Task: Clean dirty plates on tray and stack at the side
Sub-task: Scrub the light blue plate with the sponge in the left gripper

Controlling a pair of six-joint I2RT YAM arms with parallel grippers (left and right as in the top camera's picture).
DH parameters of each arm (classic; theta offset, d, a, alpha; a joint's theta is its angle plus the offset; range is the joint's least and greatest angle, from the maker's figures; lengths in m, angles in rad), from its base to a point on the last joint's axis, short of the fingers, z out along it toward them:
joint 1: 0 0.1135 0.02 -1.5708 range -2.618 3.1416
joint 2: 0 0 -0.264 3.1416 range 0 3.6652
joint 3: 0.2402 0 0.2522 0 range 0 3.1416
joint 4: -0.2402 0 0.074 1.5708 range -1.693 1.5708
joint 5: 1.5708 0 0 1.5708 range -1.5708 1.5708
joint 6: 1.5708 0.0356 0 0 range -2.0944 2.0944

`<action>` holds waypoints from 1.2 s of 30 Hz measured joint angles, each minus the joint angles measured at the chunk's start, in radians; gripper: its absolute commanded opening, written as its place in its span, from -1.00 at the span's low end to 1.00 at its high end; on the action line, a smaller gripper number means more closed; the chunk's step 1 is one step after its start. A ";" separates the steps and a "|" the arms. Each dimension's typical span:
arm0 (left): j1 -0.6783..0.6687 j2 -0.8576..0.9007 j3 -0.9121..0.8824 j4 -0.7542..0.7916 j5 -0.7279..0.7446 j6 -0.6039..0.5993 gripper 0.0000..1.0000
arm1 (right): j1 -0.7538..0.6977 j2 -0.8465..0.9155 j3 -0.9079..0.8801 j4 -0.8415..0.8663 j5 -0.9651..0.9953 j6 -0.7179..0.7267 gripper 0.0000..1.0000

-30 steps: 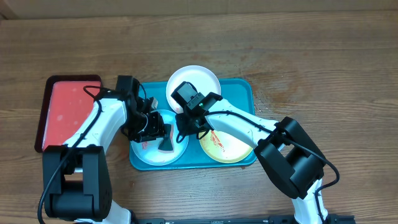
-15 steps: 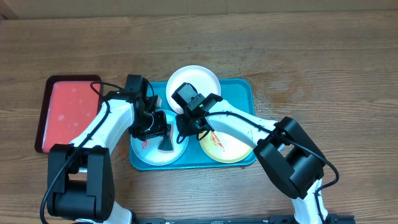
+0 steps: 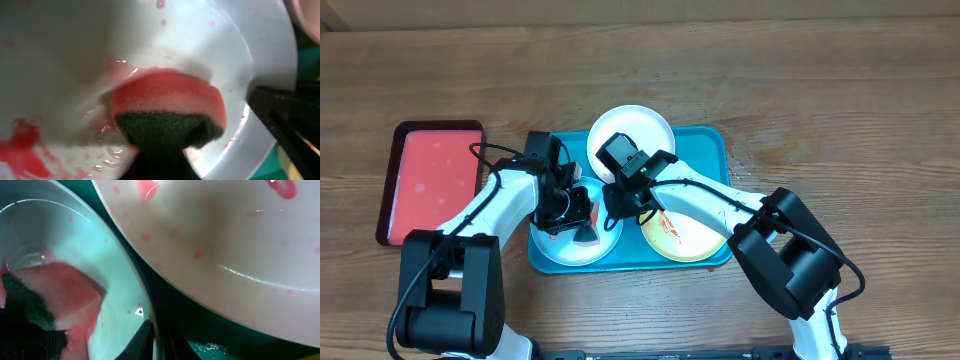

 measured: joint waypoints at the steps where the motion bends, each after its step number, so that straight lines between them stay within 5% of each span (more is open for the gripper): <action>1: -0.002 0.000 0.000 0.000 -0.018 -0.005 -0.91 | 0.000 0.000 0.000 0.000 0.000 0.000 -0.79; 16: -0.021 -0.010 0.035 -0.092 -0.595 -0.087 -0.92 | 0.001 0.000 0.000 0.000 0.000 0.000 -0.79; 19: -0.014 -0.010 0.064 -0.081 -0.564 -0.088 -0.92 | 0.001 0.000 0.000 0.000 -0.001 0.000 -0.78; 28: -0.030 -0.008 0.056 0.006 -0.099 -0.070 -0.92 | 0.001 0.000 0.000 0.003 0.000 0.000 -0.78; 32: -0.030 -0.007 0.045 0.001 -0.119 -0.068 -0.92 | 0.001 0.000 0.000 0.003 0.001 0.000 -0.78; 36: -0.008 -0.007 0.044 -0.044 -0.303 -0.090 -0.92 | 0.001 0.000 0.000 0.000 0.001 -0.001 -0.81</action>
